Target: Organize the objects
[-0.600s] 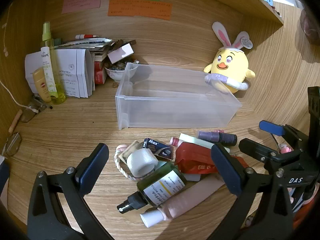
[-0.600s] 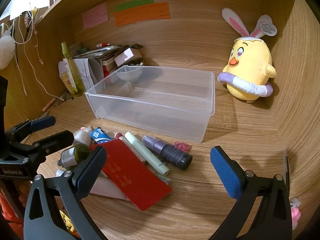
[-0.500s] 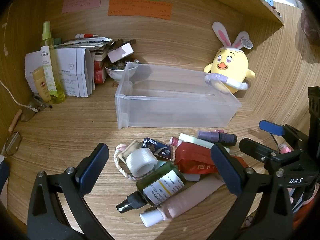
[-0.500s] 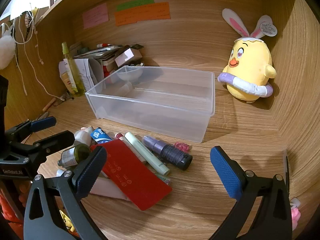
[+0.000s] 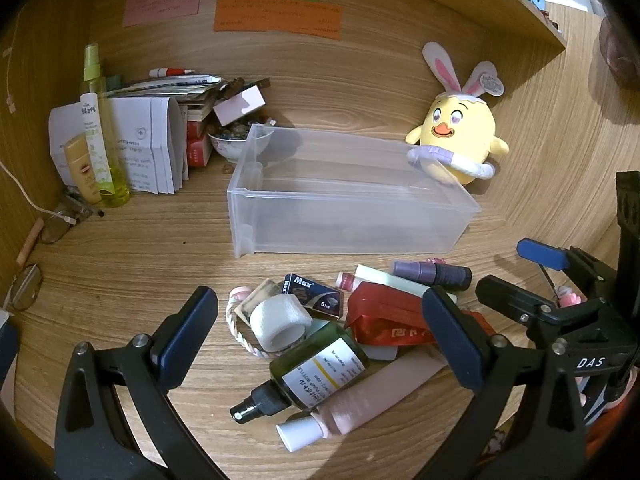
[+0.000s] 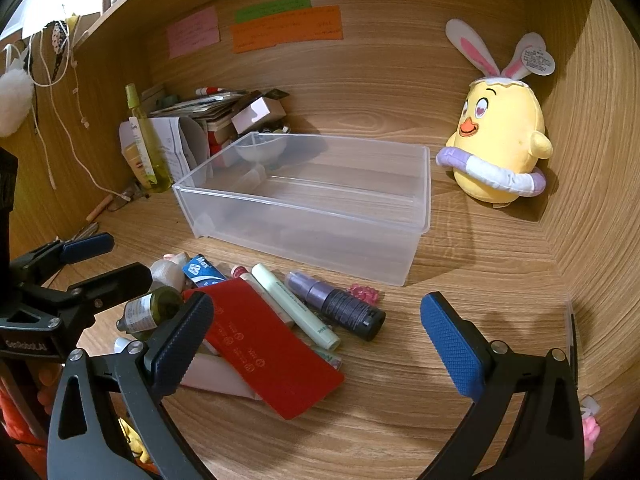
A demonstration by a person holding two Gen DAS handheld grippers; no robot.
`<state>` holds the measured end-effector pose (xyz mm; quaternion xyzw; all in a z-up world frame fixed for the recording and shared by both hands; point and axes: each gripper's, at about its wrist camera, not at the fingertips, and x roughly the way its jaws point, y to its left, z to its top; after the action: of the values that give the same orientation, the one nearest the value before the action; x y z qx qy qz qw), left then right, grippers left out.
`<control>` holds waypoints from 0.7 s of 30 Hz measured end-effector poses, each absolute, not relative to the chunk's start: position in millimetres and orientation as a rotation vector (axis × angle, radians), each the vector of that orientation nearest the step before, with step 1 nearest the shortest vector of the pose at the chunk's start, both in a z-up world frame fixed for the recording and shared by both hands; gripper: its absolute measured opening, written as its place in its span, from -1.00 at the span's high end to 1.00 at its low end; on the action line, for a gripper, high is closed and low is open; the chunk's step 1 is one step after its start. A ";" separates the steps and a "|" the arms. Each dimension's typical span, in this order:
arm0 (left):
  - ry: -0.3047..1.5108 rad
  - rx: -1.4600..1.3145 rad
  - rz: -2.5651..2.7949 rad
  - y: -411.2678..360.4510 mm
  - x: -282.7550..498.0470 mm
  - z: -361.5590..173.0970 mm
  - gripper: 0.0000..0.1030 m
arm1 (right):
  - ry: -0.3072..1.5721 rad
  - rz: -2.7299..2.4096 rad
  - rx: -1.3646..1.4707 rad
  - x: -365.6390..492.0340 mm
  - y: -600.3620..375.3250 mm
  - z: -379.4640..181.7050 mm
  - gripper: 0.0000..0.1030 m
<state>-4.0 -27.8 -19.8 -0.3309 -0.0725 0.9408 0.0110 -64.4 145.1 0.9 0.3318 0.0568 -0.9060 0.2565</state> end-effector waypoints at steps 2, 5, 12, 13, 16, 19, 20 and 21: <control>-0.226 -1.031 2.935 -27.9 -4.1 -19.7 -1.00 | 0.155 -2.459 0.900 -63.8 144.6 0.8 -1.00; -0.223 -1.032 2.936 -27.6 -3.9 -19.5 -1.00 | 0.155 -2.459 0.901 -63.6 144.4 0.5 -1.00; -0.221 -1.033 2.936 -27.2 -2.8 -19.2 -1.00 | 0.151 -2.457 0.900 -62.8 145.9 -0.1 -1.00; -0.222 -1.035 2.936 -26.7 -2.4 -19.3 -1.00 | 0.150 -2.457 0.901 -62.9 145.9 -0.1 -1.00; -0.227 -1.041 2.931 -26.1 -0.6 -19.6 -1.00 | 0.151 -2.457 0.902 -63.0 146.2 -0.2 -1.00; -0.229 -1.046 2.929 -26.7 0.1 -19.4 -1.00 | 0.151 -2.457 0.901 -63.1 146.9 -0.7 -1.00; -0.230 -1.048 2.928 -27.1 0.3 -19.4 -1.00 | 0.151 -2.458 0.901 -63.1 146.8 -0.7 -1.00; -0.230 -1.051 2.926 -28.2 -0.5 -19.1 -1.00 | 0.150 -2.459 0.901 -63.3 147.3 -0.7 -1.00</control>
<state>-0.5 -28.2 -19.1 -0.3371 -0.0736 0.9385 0.0118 -63.3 147.2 -0.7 0.3321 0.0552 -0.9060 0.2564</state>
